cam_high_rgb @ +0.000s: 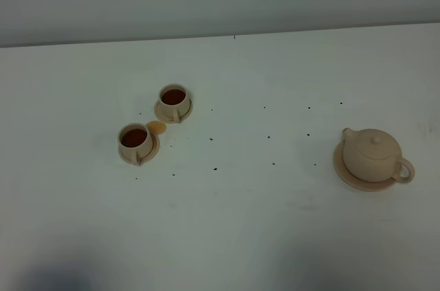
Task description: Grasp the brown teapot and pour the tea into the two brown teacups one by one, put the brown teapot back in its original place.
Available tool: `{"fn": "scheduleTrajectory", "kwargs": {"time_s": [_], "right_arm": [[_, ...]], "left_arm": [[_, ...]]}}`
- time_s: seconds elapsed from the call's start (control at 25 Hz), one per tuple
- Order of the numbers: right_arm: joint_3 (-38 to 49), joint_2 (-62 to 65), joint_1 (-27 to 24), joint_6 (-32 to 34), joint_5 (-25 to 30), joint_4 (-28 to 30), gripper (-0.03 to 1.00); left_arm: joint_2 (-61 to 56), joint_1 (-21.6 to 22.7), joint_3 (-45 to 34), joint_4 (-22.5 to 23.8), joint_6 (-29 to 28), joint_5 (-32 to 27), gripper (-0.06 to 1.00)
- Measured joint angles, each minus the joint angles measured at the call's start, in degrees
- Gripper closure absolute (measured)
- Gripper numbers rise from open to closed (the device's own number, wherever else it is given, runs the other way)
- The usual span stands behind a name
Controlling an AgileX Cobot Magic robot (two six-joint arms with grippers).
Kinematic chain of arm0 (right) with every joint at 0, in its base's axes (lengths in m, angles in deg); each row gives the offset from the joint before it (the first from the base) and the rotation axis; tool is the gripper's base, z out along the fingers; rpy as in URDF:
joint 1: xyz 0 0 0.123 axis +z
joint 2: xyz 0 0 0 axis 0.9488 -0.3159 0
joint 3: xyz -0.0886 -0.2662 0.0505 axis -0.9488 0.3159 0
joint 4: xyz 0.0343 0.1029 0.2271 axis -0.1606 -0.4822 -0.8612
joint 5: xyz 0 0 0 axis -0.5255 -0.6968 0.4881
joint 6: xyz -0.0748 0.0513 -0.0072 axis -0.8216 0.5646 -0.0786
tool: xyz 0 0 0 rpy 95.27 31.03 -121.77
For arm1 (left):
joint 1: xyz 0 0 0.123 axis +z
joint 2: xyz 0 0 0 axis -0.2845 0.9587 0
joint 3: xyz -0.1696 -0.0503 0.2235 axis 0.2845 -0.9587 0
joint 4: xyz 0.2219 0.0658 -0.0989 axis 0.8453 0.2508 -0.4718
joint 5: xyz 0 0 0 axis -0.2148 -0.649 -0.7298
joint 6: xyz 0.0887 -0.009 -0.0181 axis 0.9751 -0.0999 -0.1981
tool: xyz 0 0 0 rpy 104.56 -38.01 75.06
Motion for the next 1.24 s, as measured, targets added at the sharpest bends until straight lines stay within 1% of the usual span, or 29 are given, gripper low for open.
{"fn": "scheduleTrajectory", "kwargs": {"time_s": [0.28,1.24], "right_arm": [[0.0,0.0,0.0,0.0,-0.1,-0.8,0.77],[0.0,0.0,0.0,0.0,-0.1,-0.8,0.74]], "left_arm": [[0.0,0.0,0.0,0.0,0.0,0.0,0.72],[0.0,0.0,0.0,0.0,0.0,0.0,0.72]]}}
